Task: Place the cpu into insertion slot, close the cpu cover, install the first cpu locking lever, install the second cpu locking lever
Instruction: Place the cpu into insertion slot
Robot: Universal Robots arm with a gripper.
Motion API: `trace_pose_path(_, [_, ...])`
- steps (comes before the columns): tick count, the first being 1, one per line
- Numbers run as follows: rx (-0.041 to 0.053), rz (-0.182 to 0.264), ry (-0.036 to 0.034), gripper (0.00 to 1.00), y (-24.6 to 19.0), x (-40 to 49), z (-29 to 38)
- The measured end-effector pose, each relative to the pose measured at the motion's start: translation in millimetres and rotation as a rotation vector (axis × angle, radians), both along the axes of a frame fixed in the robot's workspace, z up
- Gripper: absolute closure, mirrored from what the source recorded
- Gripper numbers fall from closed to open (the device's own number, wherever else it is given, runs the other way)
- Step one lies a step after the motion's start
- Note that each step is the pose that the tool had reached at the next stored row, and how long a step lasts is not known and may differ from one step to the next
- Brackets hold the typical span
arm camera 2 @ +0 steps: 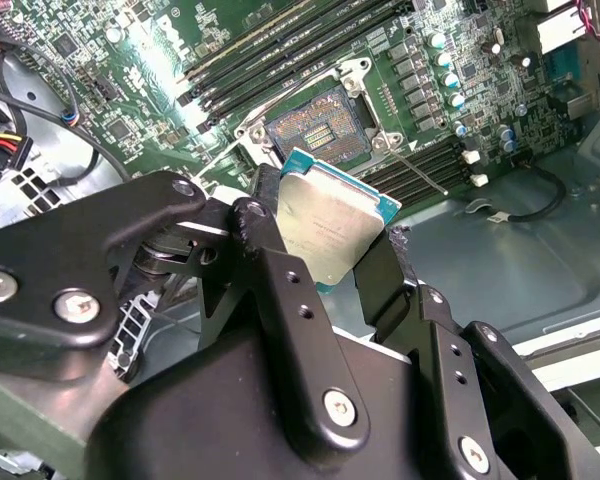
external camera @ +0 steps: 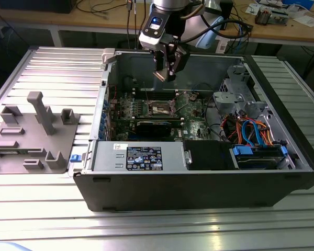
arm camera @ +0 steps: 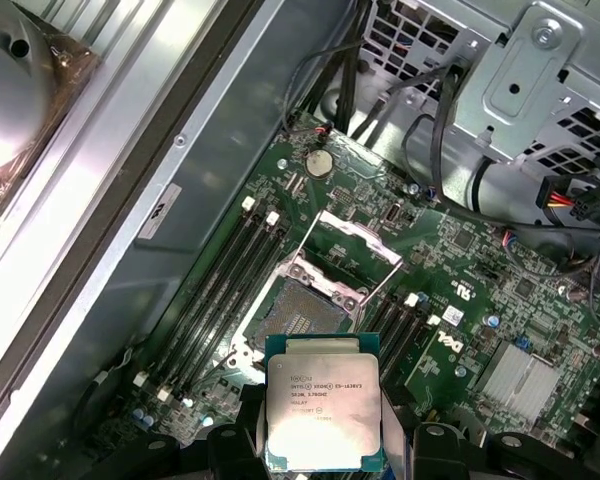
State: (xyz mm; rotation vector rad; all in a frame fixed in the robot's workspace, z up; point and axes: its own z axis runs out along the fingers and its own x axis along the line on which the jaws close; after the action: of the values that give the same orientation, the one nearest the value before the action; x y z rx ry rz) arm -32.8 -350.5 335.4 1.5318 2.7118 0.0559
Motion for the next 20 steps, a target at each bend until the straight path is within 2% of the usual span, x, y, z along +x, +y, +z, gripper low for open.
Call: trace_pose_path(20, [0.0000, -0.015, 0.0000, 0.46, 0.0, 0.0, 0.0])
